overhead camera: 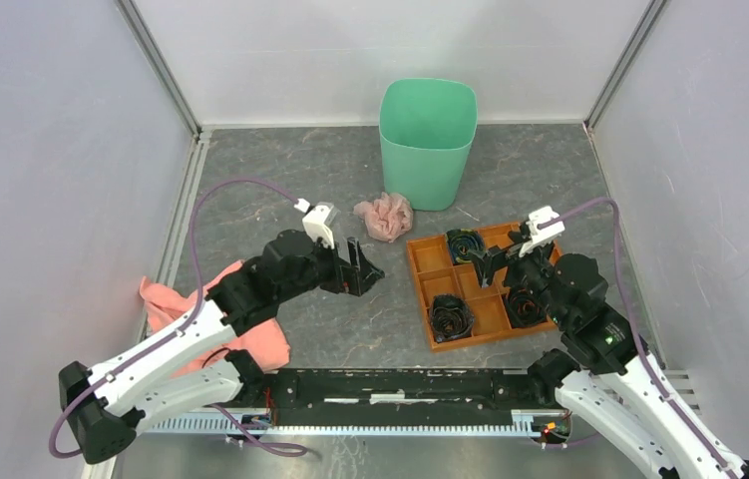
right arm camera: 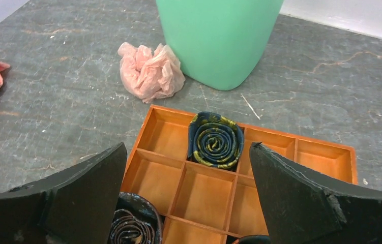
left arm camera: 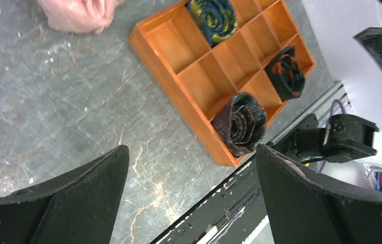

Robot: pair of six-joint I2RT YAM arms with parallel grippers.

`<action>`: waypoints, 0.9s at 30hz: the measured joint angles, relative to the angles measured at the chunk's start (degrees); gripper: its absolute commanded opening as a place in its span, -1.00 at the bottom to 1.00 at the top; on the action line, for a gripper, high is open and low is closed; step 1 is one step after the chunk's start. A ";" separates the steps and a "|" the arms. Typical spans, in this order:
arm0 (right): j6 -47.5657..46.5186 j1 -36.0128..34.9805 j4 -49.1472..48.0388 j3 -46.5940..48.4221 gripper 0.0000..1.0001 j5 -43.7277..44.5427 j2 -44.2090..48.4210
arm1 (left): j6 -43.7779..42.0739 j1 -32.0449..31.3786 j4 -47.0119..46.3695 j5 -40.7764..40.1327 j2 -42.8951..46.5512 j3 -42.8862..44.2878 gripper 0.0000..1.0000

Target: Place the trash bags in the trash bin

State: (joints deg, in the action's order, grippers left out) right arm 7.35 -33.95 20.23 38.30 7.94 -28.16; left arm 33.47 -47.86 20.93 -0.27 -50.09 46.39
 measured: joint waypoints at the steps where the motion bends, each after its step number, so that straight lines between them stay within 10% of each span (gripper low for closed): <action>1: -0.11 0.02 -0.28 -0.66 0.96 -0.46 0.07 | 1.07 -0.37 -1.14 -0.35 -0.11 -1.64 0.99; 16: -0.52 0.26 -3.87 -7.58 0.96 -7.80 4.20 | 10.34 -0.50 -6.51 -1.38 -12.24 -3.78 1.00; 27: -0.11 0.26 -0.98 -7.87 0.96 -11.56 4.59 | 13.90 14.75 -15.96 0.37 -38.49 10.05 0.76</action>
State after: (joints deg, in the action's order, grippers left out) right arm 7.25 -33.69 19.25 30.44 -3.62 -23.57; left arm 47.37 -33.10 4.97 0.10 -88.58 56.45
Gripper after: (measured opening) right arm 0.979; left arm 0.968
